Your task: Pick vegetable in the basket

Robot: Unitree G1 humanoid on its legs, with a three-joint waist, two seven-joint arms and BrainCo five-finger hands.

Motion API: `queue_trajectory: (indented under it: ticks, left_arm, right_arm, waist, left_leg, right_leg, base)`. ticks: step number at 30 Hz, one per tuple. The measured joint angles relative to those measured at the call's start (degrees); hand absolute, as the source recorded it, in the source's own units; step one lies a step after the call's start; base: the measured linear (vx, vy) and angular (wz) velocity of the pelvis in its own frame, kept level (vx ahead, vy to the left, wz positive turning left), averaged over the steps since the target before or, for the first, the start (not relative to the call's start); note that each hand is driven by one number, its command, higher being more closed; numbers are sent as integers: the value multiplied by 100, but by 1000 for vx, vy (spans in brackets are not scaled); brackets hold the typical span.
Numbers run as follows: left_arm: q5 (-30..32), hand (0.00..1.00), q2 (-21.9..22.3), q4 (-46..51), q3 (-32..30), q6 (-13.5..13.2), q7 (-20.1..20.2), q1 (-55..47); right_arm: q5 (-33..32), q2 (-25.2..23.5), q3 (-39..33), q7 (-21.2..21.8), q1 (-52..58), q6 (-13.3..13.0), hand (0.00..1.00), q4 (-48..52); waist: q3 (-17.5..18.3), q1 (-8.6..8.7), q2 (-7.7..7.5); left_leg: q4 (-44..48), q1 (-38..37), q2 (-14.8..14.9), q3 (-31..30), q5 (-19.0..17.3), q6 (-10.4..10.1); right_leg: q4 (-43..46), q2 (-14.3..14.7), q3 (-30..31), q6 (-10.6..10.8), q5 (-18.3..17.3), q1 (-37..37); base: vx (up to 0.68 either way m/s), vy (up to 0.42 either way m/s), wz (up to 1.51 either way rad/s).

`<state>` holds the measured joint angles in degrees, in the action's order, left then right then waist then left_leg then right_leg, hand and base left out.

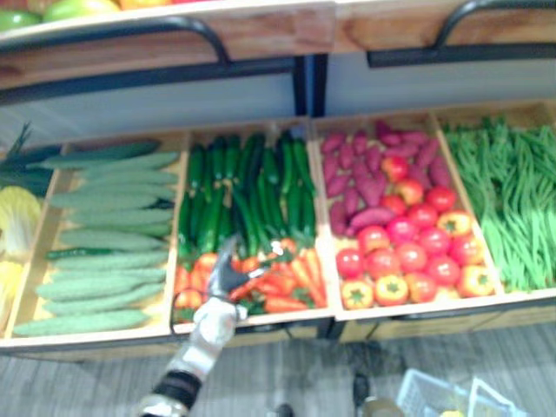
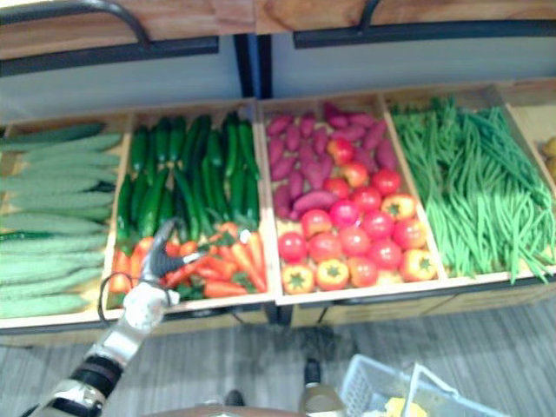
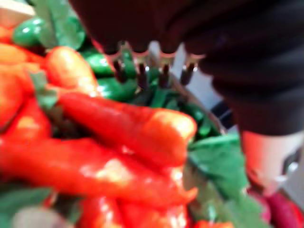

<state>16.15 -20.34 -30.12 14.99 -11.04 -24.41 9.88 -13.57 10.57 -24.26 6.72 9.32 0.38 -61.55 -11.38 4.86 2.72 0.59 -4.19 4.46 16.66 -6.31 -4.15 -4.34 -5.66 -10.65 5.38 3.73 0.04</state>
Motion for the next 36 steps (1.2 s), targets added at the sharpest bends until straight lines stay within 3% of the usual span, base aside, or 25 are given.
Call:
queue_trajectory:
  ticks: [9,10,14,21,27,31,36]
  left_arm:
    - [559,0,4,-174,65,496,-172,278]
    - [680,100,6,-216,72,596,-201,318]
    - [1142,100,5,-365,82,789,-382,400]
    - [1284,100,7,-978,95,728,-449,945]
    - [1404,100,-11,-1137,43,711,-777,1134]
    - [1391,100,-103,-1050,-219,588,-1141,1137]
    - [1390,100,-402,-240,-477,369,-1544,1051]
  right_arm:
    - [-100,107,79,-17,-307,-47,100,0]
    - [-120,135,154,-16,-308,-55,100,1]
    - [-219,195,233,-7,-364,-58,100,9]
    - [-225,259,395,4,-518,-68,100,11]
    - [-224,288,456,13,-579,-187,100,11]
    - [-224,286,449,19,-548,-215,100,16]
    - [-223,239,382,47,-387,-292,100,105]
  waist:
    - [-289,-1,4]
    - [-305,3,10]
    - [-343,113,32]
    - [-427,199,23]
    - [-488,293,24]
    - [-487,300,27]
    - [-469,270,48]
  left_leg:
    - [-43,321,-58,-8,147,34]
    - [-44,327,-58,-5,148,34]
    - [-50,353,-62,-23,148,34]
    - [-57,448,-55,1,150,31]
    - [-63,416,-41,52,148,26]
    - [-56,290,-23,89,159,6]
    - [-42,84,2,120,158,6]
  right_leg:
    - [-66,-53,-41,-7,142,-301]
    - [-86,-51,-42,-8,145,-300]
    - [-113,-54,-74,-2,149,-299]
    - [-157,-40,-67,6,174,-386]
    - [-159,-30,-52,16,180,-373]
    - [-159,-23,-51,18,180,-251]
    - [-159,-7,-73,19,179,-17]
  base:
    - [-62,-16,2]
    - [-33,-22,-1]
    - [-5,-9,3]
    - [0,0,0]
    - [1,-6,-2]
    - [-1,-6,-1]
    - [-40,-12,2]
